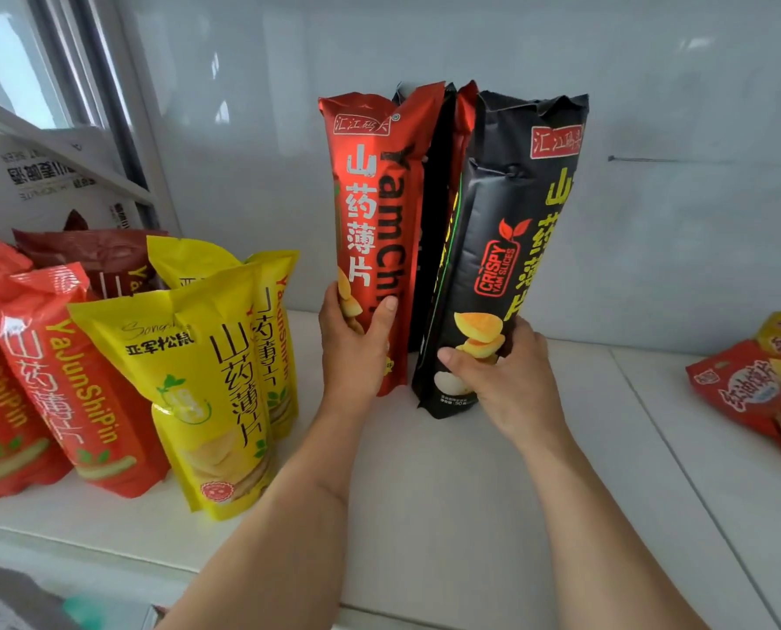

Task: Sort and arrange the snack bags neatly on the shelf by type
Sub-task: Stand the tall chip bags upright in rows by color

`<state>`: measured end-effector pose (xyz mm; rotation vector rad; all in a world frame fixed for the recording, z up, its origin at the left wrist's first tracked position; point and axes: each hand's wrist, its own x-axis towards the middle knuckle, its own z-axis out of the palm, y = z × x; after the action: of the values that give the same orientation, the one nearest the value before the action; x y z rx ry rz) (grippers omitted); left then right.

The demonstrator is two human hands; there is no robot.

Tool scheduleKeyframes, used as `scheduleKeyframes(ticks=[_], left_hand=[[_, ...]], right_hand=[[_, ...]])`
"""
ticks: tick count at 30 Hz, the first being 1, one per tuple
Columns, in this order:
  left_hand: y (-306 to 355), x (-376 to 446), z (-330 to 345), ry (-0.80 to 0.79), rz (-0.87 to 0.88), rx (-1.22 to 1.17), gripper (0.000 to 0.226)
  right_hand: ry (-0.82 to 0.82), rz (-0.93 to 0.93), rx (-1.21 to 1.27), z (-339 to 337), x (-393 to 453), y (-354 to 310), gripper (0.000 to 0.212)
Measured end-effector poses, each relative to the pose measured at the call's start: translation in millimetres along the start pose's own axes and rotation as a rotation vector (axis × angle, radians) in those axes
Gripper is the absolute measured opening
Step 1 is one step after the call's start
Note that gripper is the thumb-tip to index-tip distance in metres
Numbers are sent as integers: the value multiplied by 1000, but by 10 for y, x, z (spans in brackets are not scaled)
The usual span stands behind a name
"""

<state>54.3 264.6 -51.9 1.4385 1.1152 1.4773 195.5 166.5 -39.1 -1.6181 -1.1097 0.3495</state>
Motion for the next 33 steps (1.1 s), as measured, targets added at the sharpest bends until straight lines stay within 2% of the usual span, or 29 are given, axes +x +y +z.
scheduleKeyframes(ticks=[4, 10, 15, 19, 23, 29, 31, 33], left_hand=[[-38, 16, -28, -30, -6, -6, 86], [-25, -50, -102, 11, -48, -6, 82], [47, -168, -185, 18, -1, 12, 66], [-19, -60, -222, -78, -32, 57, 77], [-109, -38, -247, -155, -109, 12, 100], [-159, -65, -208, -255, -95, -92, 57], [-129, -126, -161, -295, -96, -140, 50], [-99, -170, -112, -323, -104, -175, 52]], right_hand=[[11, 31, 22, 4, -18, -74, 53], [21, 9, -10, 67, -190, -166, 64], [44, -22, 41, 175, -353, -229, 74], [58, -38, 46, 180, -448, -285, 73], [82, -32, 65, 96, -519, -268, 60], [89, -32, 103, -62, -582, -204, 57], [96, -30, 95, -141, -621, -167, 58], [108, -18, 90, -248, -671, -140, 59]])
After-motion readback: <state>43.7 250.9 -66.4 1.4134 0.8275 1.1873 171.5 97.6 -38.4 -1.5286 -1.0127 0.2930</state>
